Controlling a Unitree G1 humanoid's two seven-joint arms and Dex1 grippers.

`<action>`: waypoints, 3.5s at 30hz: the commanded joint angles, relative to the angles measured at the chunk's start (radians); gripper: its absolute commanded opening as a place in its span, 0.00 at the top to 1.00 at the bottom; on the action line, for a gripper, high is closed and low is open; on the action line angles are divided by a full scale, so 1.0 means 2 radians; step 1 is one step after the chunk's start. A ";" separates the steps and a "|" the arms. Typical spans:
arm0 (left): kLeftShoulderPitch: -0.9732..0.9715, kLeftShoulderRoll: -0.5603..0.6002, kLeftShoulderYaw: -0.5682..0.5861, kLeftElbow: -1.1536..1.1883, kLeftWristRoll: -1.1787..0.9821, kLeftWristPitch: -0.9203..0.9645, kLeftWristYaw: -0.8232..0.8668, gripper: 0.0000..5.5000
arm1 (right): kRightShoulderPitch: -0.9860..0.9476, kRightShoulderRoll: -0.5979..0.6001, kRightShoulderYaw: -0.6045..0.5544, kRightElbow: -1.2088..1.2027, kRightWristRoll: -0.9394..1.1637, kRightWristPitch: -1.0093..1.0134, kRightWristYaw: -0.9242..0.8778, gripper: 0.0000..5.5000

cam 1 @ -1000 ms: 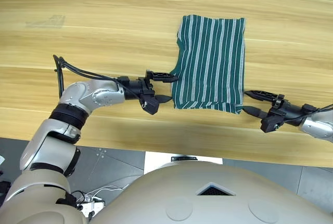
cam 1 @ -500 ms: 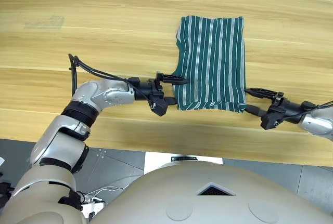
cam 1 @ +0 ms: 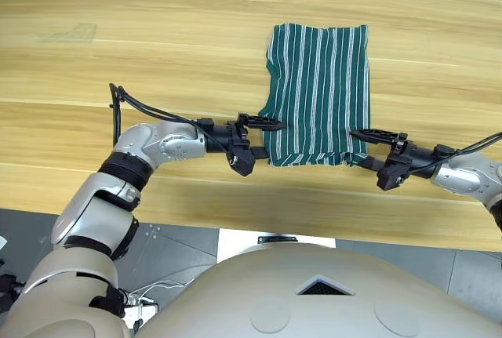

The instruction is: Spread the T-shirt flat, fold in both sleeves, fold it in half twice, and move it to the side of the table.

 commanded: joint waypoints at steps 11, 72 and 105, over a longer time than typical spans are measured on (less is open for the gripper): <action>0.046 0.006 -0.070 0.077 0.071 0.035 -0.051 0.72 | 0.008 0.016 0.032 0.031 -0.032 0.016 0.037 0.84; 0.314 0.152 0.048 -0.264 -0.130 0.126 -0.074 1.00 | 0.160 -0.074 -0.047 -0.224 0.167 0.094 0.181 0.96; 0.188 -0.141 0.244 -0.148 -0.433 0.414 -0.121 0.91 | -0.063 0.282 -0.113 -0.043 0.233 0.313 0.139 0.96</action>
